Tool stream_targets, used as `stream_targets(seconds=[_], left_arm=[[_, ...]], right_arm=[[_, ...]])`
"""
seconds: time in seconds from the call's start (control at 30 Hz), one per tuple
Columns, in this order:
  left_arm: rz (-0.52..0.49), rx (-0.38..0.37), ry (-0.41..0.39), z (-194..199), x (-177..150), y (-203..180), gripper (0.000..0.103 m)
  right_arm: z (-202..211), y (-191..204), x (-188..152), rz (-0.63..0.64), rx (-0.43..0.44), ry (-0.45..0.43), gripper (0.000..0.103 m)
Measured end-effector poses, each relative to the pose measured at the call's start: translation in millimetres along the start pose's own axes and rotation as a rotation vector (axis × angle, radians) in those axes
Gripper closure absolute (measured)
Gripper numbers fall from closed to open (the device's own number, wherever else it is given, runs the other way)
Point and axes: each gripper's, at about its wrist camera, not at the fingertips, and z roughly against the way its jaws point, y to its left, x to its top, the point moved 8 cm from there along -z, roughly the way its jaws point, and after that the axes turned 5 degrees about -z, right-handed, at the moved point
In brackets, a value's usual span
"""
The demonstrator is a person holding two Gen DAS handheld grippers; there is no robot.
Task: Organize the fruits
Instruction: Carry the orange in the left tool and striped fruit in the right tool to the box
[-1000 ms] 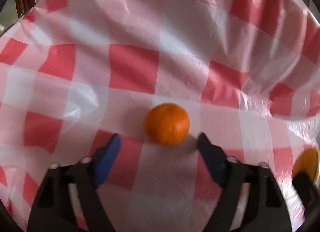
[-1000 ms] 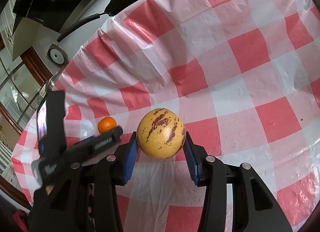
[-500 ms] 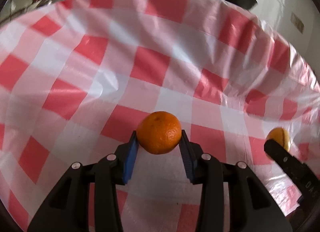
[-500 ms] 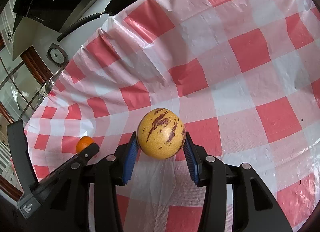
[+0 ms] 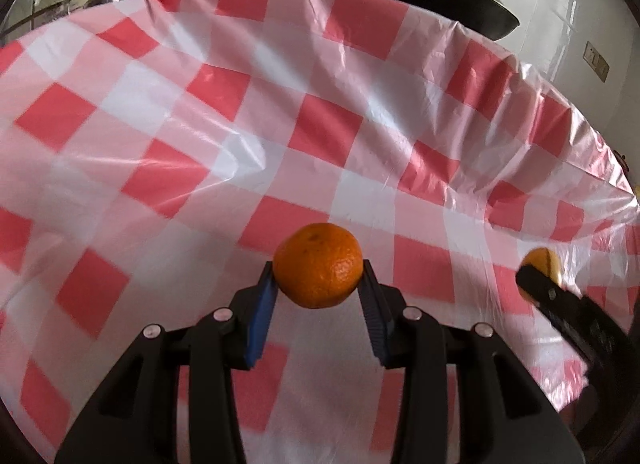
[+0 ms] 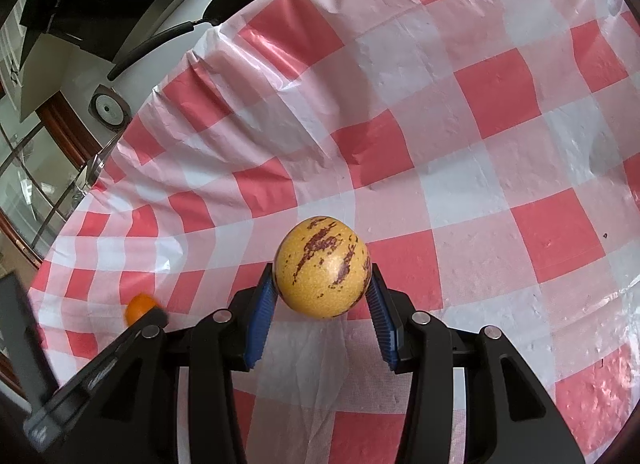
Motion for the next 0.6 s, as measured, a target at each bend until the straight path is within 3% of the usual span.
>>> stream_targets(seconds=[0.3, 0.43, 0.5, 0.6], left_arm=[[-0.015, 0.045, -0.028, 85.9, -48.7, 33.4, 0.062], [-0.055, 0.093, -0.052, 133.4, -73.7, 53.6, 0.062], [-0.090, 0.125, -0.066, 158.7, -89.5, 67.3, 0.062], [-0.098, 0.164, -0.064, 184.7, -113.3, 93.6, 0.062]], right_arm=[[-2.5, -4.9, 0.7, -0.020, -0.036, 0.003, 0.058], [2.0, 3.5, -4.0, 0.028, -0.007, 0.010, 0.058], [11.1, 9.9, -14.7, 0.057, -0.031, 0.012, 0.058], [26.3, 30.0, -45.0, 0.049, 0.025, 0.044, 0.058]])
